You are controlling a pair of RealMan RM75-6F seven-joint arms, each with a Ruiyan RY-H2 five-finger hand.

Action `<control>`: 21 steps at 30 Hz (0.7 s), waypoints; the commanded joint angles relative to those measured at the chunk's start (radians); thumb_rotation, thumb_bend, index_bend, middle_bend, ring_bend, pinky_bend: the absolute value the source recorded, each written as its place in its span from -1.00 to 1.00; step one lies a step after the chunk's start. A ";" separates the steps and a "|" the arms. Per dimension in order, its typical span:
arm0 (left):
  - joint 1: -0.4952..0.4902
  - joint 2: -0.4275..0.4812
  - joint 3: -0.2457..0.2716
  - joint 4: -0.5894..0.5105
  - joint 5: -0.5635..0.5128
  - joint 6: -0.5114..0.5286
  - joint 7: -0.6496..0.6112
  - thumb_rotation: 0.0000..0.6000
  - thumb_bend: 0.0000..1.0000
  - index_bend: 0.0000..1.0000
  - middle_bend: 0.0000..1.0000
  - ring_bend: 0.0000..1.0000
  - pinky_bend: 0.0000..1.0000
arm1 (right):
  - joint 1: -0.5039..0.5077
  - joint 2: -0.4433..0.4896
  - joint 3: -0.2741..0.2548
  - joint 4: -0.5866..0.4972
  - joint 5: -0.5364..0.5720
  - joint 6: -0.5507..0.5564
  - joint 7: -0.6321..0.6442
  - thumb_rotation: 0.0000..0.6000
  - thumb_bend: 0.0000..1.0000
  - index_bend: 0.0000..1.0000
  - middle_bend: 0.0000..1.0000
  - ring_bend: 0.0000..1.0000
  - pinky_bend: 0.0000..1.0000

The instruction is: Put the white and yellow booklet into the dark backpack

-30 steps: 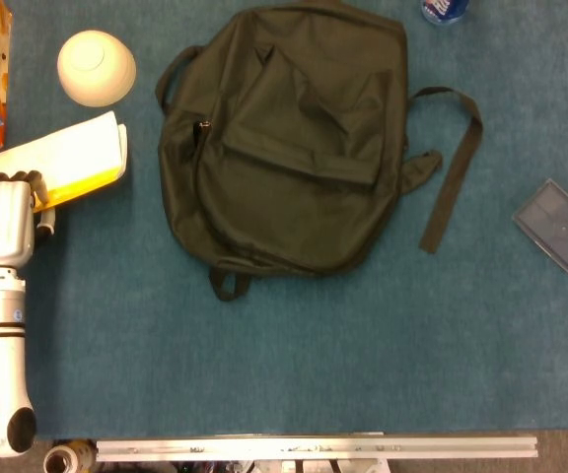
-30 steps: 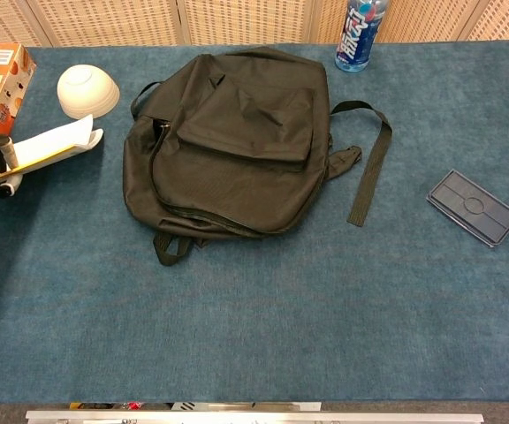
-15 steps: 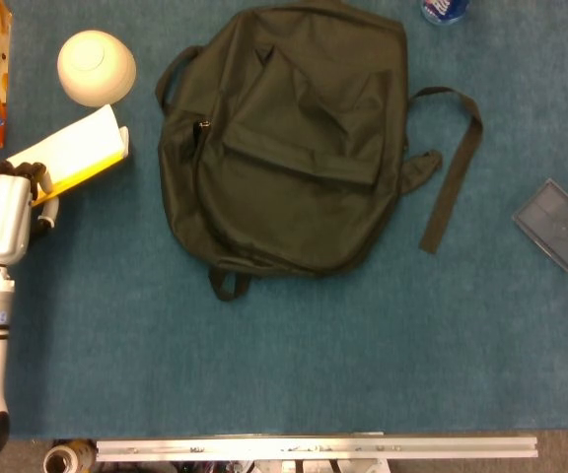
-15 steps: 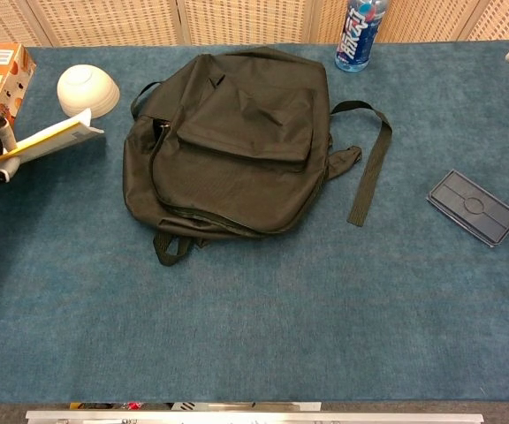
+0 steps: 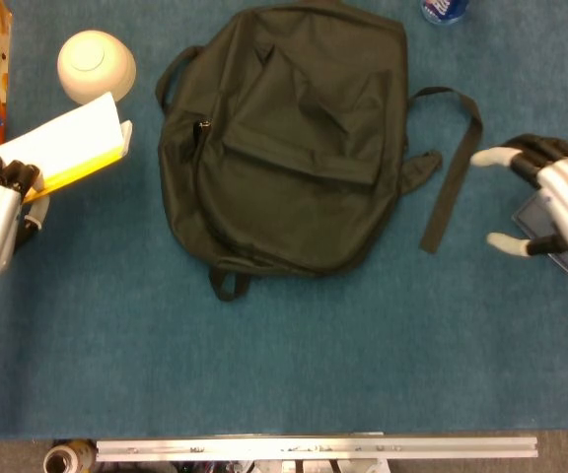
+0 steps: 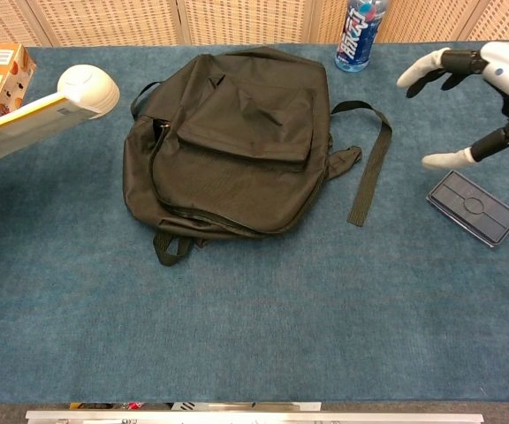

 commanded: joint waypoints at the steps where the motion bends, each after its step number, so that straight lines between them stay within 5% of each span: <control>1: 0.010 0.020 0.016 -0.016 0.039 0.041 -0.009 1.00 -0.12 0.27 0.29 0.06 0.39 | 0.035 -0.040 0.012 -0.013 0.036 -0.045 -0.033 1.00 -0.94 -0.39 -0.26 -0.54 -0.42; 11: 0.024 0.048 0.047 -0.059 0.133 0.118 0.012 1.00 -0.12 0.27 0.29 0.06 0.38 | 0.191 -0.165 0.026 -0.016 0.218 -0.240 -0.175 1.00 -0.95 -0.39 -0.26 -0.54 -0.42; 21: 0.029 0.075 0.072 -0.100 0.206 0.150 0.043 1.00 -0.12 0.28 0.29 0.06 0.38 | 0.319 -0.381 0.029 0.077 0.390 -0.257 -0.356 1.00 -1.00 -0.39 -0.26 -0.53 -0.41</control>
